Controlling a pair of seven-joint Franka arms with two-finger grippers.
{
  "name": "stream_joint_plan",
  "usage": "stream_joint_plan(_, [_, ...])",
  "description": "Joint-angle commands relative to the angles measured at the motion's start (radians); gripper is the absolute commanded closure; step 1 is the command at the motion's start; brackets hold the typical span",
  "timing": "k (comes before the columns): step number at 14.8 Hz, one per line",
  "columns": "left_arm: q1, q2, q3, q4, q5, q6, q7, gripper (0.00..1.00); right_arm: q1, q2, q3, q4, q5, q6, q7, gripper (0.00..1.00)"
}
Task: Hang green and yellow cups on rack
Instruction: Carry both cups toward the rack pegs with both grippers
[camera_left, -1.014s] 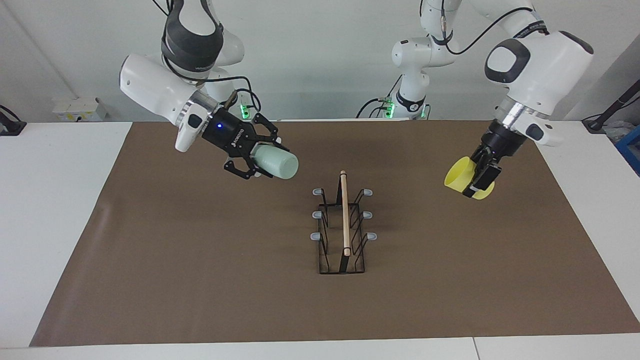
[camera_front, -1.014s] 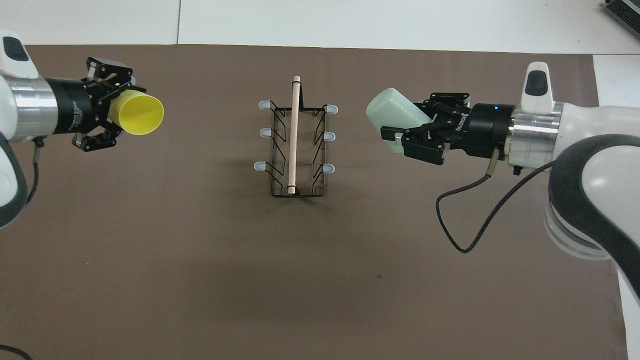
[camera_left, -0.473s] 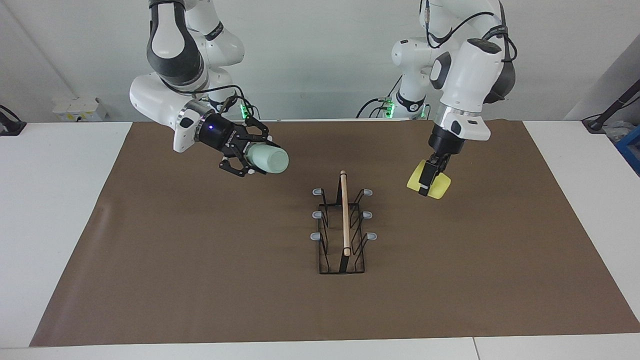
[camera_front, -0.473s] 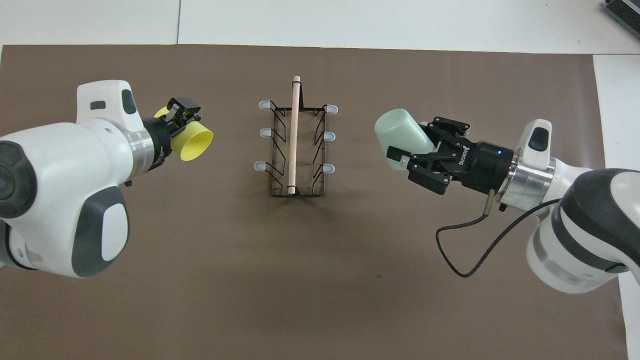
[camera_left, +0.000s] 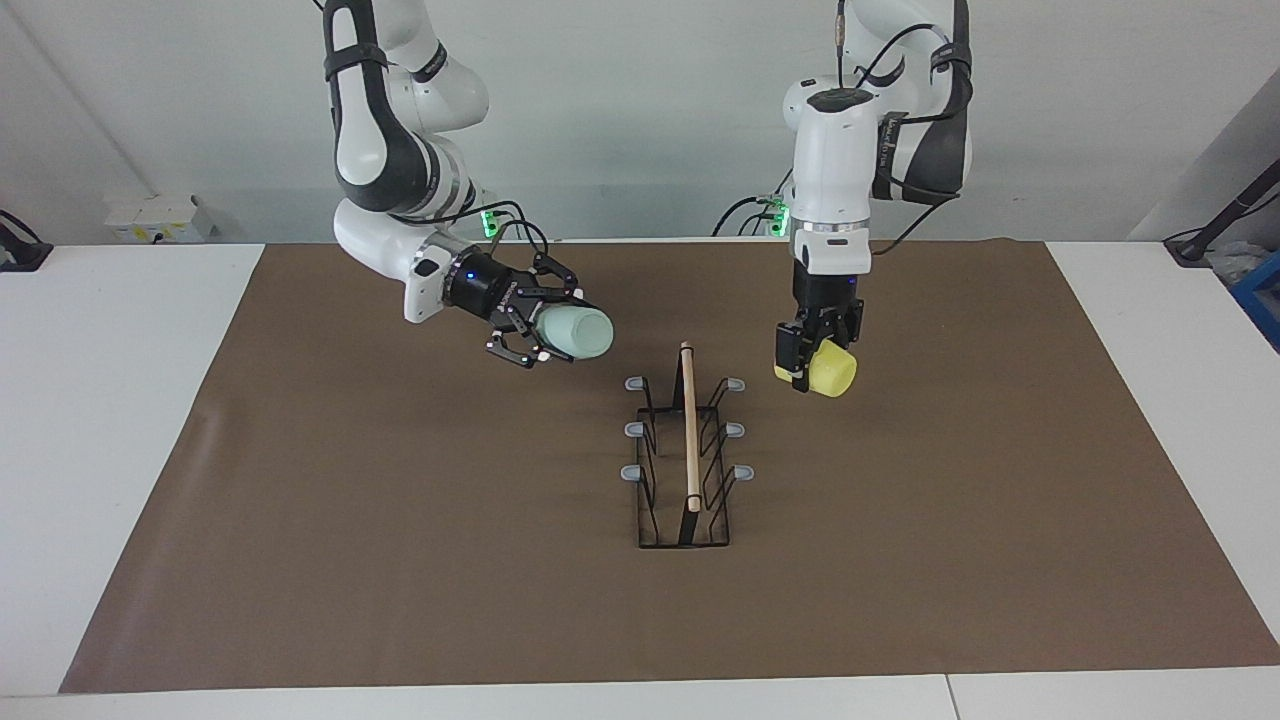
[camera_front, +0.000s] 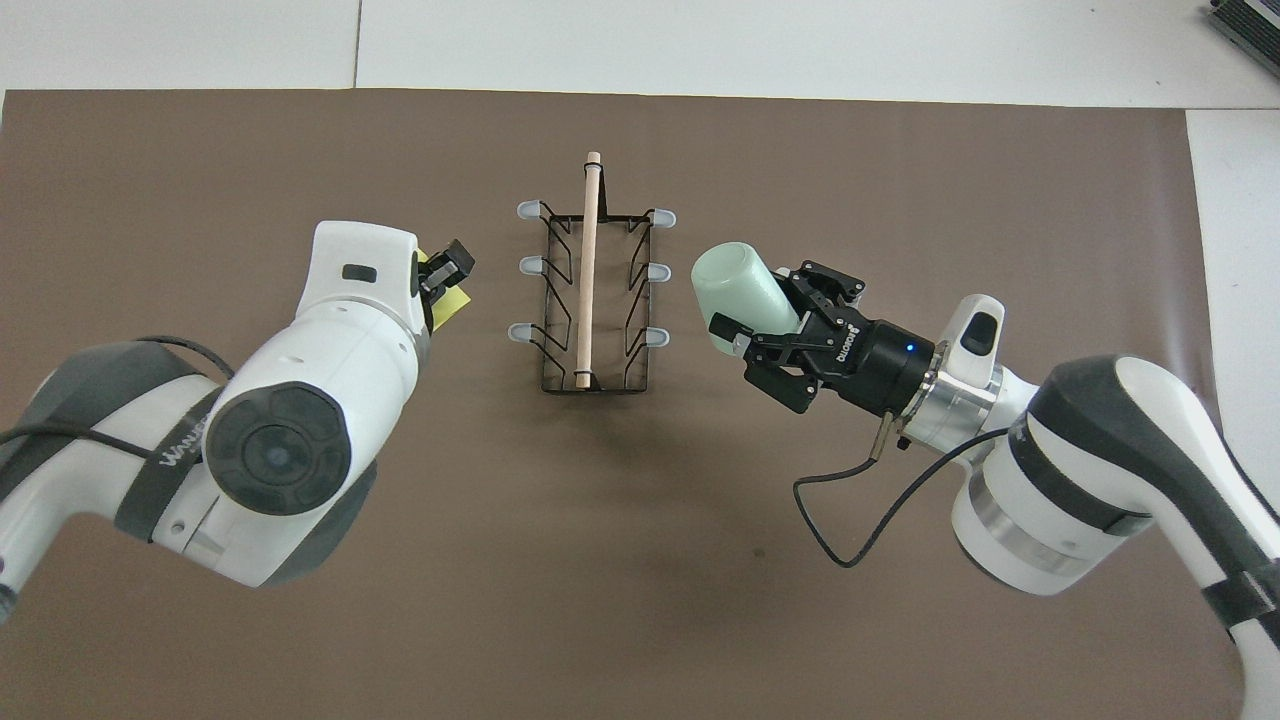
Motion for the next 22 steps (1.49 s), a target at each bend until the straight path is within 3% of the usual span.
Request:
stream_joint_plan(1, [-0.016, 0.045, -0.029, -0.010, 0.282, 0.027, -0.271, 1.00, 0.046, 0.043, 0.002, -0.005, 0.144, 0.006, -0.120, 1.00])
stream_joint_plan(3, [-0.019, 0.047, -0.055, -0.010, 0.366, 0.018, -0.357, 1.00, 0.071, 0.077, 0.002, 0.000, 0.232, 0.003, -0.195, 1.00])
stream_joint_plan(7, [-0.031, 0.059, -0.083, -0.002, 0.479, 0.000, -0.411, 1.00, 0.119, 0.108, 0.004, 0.017, 0.272, 0.012, -0.243, 1.00])
stream_joint_plan(11, [-0.043, 0.121, -0.144, 0.005, 0.697, -0.123, -0.597, 1.00, 0.123, 0.155, 0.005, 0.062, 0.278, 0.028, -0.278, 1.00])
stream_joint_plan(19, [-0.062, 0.181, -0.201, 0.014, 0.743, -0.200, -0.631, 1.00, 0.108, 0.226, 0.004, 0.084, 0.303, -0.033, -0.414, 1.00])
stream_joint_plan(21, [-0.060, 0.193, -0.205, 0.022, 0.729, -0.195, -0.631, 0.71, 0.108, 0.232, 0.004, 0.084, 0.307, -0.036, -0.442, 1.00])
stream_joint_plan(22, [-0.060, 0.210, -0.216, 0.028, 0.728, -0.198, -0.629, 0.50, 0.107, 0.246, 0.004, 0.084, 0.312, -0.046, -0.476, 1.00])
